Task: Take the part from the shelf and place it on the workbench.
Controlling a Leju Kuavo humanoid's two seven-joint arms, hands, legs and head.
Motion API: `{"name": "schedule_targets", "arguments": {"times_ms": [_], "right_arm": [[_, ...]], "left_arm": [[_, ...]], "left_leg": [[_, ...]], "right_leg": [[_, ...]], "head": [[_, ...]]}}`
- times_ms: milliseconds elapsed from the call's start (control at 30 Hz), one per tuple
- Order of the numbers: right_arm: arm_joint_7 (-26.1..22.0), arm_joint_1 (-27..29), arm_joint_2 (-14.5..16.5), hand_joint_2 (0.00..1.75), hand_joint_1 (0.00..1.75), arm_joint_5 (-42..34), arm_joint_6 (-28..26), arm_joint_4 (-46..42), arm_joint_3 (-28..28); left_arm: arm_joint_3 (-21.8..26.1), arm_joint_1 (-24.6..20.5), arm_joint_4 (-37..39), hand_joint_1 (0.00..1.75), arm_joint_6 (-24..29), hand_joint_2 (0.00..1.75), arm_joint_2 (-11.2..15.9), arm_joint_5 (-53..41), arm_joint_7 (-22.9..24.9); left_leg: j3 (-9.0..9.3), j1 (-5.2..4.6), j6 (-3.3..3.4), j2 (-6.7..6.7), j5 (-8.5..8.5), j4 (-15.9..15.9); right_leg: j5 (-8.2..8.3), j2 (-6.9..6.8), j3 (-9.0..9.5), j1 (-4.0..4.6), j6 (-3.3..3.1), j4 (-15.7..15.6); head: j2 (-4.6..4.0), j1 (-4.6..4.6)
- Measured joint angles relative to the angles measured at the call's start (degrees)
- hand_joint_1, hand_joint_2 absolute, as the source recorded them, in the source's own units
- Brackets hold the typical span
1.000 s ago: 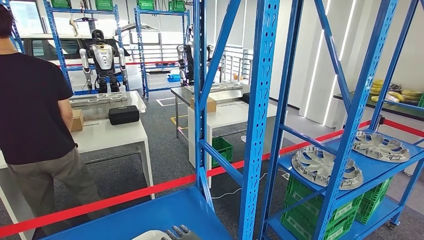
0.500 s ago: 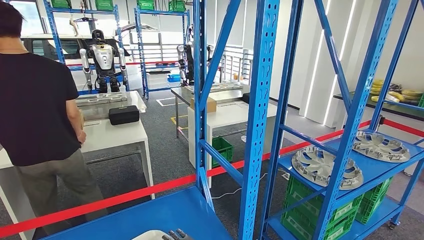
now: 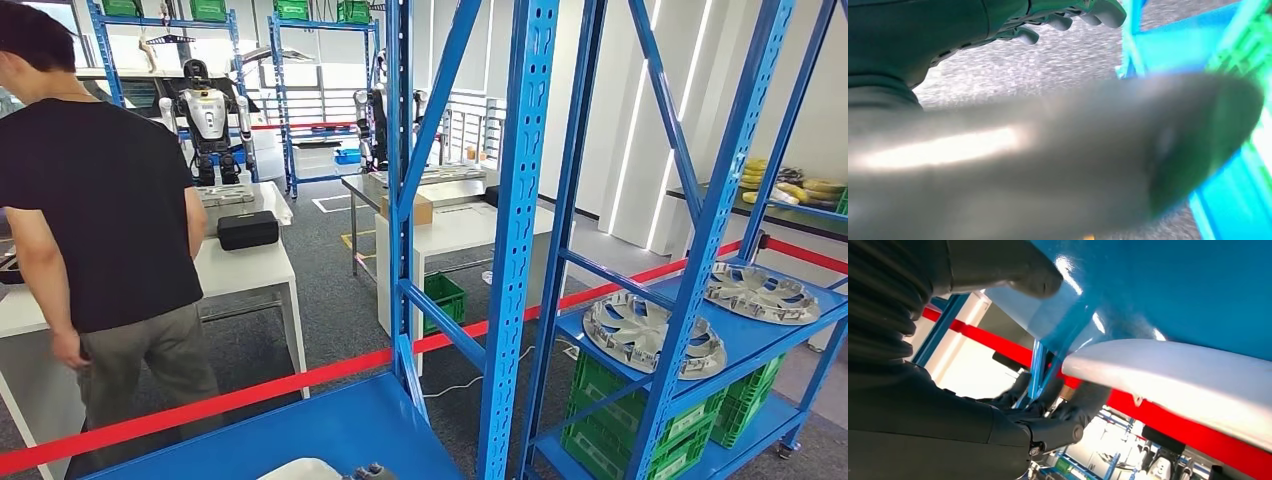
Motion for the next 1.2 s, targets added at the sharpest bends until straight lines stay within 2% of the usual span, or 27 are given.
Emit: {"name": "schedule_targets", "arguments": {"times_ms": [300, 700, 1200], "right_arm": [[0.5, -0.1, -0.3, 1.75, 1.61, -0.8, -0.9, 0.0, 0.0], [0.6, -0.1, -0.5, 1.75, 1.59, -1.1, -1.0, 0.0, 0.1], [1.0, -0.2, -1.0, 1.75, 1.61, -1.7, -2.4, 0.0, 0.1]], "left_arm": [[0.0, 0.0, 0.0, 0.00, -1.4, 1.75, 0.3, 0.9, -2.7], [0.0, -0.1, 0.0, 0.00, -1.4, 1.75, 0.4, 0.6, -3.3], [0.0, -0.2, 0.0, 0.00, 2.1, 1.75, 0.5, 0.6, -3.6]], "left_leg": [[0.01, 0.00, 0.00, 0.00, 0.00, 0.0], [0.01, 0.00, 0.00, 0.00, 0.00, 0.0], [-0.01, 0.00, 0.00, 0.00, 0.00, 0.0]], "right_leg": [[0.00, 0.00, 0.00, 0.01, 0.00, 0.0], [0.00, 0.00, -0.01, 0.01, 0.00, 0.0], [0.00, 0.00, -0.01, 0.00, 0.00, 0.0]], "head": [[0.00, 0.00], [0.00, 0.00], [0.00, 0.00]]}}
